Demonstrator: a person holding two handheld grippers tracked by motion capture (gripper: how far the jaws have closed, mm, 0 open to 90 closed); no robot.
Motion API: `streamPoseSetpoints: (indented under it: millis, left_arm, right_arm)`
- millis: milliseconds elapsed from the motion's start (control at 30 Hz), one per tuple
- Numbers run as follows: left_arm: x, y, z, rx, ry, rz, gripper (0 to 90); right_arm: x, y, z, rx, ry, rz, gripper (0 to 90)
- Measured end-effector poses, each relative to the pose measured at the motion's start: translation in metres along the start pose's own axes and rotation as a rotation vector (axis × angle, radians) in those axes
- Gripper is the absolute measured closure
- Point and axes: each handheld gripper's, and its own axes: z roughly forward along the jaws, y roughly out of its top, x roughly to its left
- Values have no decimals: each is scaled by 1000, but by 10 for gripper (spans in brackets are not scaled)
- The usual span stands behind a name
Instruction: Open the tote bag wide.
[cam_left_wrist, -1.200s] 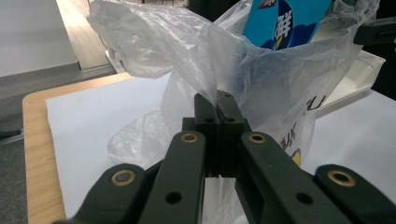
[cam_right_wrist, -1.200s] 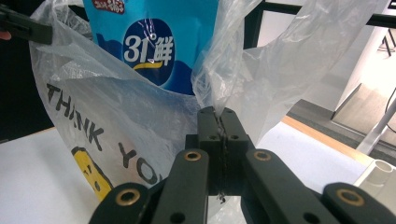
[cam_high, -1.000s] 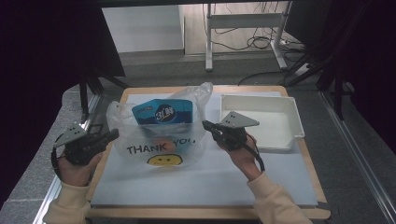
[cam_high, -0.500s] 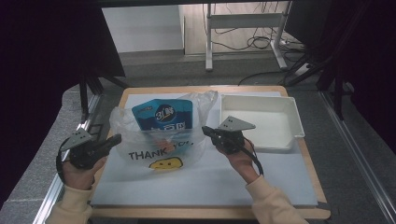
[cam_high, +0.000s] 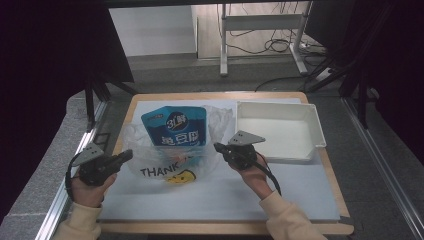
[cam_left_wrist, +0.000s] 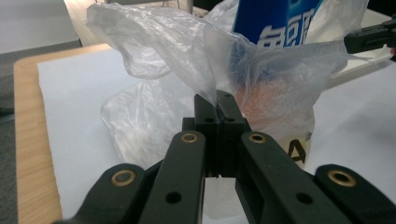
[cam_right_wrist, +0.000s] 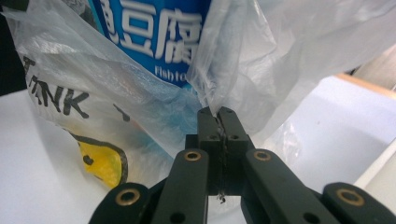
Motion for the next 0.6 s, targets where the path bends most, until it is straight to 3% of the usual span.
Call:
streamPoseSetpoints:
  millis: [600]
  left_arm:
    - [2, -12, 6, 30, -6, -16, 900]
  right_arm:
    - [-2, -14, 7, 50, 7, 25, 887]
